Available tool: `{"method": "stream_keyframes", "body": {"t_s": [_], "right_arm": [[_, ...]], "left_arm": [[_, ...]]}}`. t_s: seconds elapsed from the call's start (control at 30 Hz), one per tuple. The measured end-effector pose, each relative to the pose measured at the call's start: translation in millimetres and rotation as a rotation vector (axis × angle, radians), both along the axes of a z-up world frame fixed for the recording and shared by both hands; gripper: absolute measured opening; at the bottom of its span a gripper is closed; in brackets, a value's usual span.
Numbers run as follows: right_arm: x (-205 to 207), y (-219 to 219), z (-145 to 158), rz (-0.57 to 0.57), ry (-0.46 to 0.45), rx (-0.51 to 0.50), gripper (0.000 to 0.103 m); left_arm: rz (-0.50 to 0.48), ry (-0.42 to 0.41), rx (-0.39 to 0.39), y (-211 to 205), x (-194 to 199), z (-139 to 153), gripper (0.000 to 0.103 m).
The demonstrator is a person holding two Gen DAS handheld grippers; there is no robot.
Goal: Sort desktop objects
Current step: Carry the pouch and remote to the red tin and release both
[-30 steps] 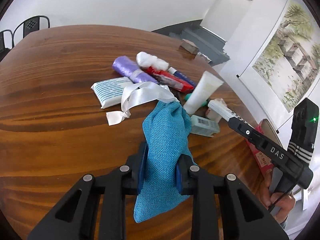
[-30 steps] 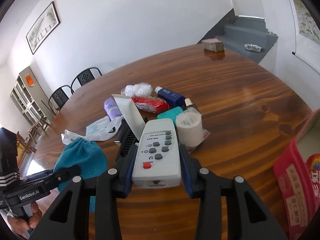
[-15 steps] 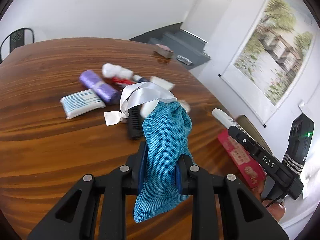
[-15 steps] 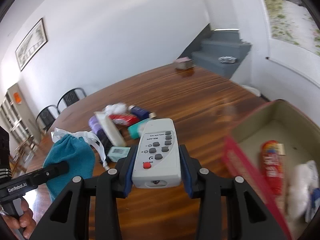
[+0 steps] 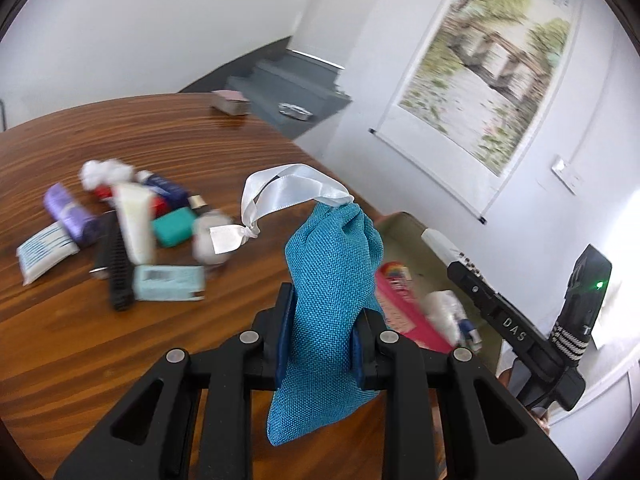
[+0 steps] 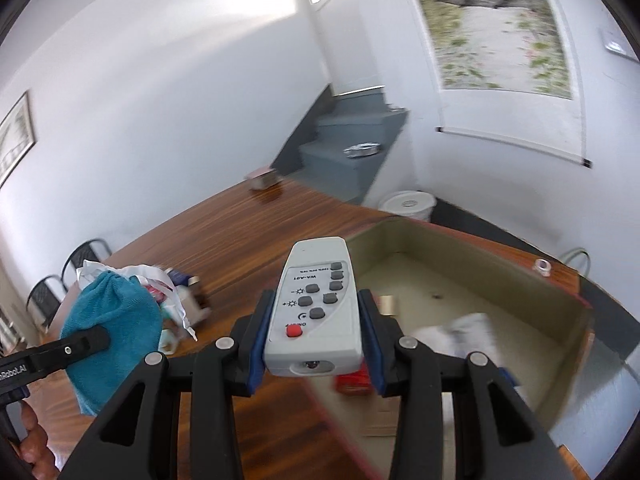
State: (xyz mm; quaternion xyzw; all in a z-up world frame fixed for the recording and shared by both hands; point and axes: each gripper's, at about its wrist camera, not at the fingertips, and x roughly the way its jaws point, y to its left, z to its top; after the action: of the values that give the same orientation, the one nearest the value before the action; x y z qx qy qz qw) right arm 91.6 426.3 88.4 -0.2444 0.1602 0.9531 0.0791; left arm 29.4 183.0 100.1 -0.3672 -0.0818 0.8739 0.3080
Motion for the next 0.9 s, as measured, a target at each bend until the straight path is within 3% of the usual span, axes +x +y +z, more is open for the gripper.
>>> {"method": "stream_keyframes", "body": {"t_s": [0.37, 0.67, 0.77, 0.9], "right_arm": [[15.3, 48.8, -12.0, -0.101, 0.002, -0.051, 0.044], [21.2, 66.0, -14.2, -0.136, 0.004, -0.06, 0.044], [21.5, 69.5, -16.4, -0.133, -0.006, -0.075, 0.046], [25.1, 72.6, -18.1, -0.142, -0.002, -0.085, 0.063]], "left_arm": [[-0.118, 0.054, 0.004, 79.2, -2.3, 22.6, 0.026], [-0.209, 0.065, -0.016, 134.1, -10.8, 19.6, 0.027], [-0.219, 0.035, -0.059, 149.2, -18.6, 11.1, 0.04], [-0.172, -0.017, -0.111, 150.4, -27.8, -4.6, 0.044]]}}
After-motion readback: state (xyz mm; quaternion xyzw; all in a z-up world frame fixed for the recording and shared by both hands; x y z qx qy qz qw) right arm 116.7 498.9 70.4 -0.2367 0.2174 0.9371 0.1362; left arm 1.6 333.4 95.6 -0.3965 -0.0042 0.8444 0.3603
